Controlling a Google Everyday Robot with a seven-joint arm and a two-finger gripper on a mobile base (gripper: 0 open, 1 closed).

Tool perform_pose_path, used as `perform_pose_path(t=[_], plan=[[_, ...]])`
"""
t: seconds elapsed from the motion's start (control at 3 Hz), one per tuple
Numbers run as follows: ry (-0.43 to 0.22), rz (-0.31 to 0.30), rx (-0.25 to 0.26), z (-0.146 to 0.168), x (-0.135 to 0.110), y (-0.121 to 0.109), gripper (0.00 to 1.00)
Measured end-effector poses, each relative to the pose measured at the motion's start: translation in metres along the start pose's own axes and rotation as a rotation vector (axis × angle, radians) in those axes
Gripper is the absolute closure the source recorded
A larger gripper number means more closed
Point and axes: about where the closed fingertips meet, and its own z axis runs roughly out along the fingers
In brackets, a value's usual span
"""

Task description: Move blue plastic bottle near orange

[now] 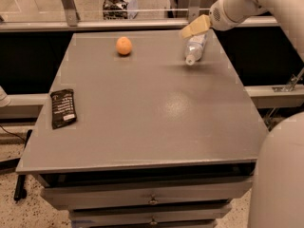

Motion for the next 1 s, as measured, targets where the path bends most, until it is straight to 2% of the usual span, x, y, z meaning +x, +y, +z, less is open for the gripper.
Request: perform_pose_path(t=[0.67,1.0], plan=[[0.055,0.104,0.019,0.055,0.011,0.013,0.00],[0.052,0.114,0.024,0.065,0.014,0.018,0.15]])
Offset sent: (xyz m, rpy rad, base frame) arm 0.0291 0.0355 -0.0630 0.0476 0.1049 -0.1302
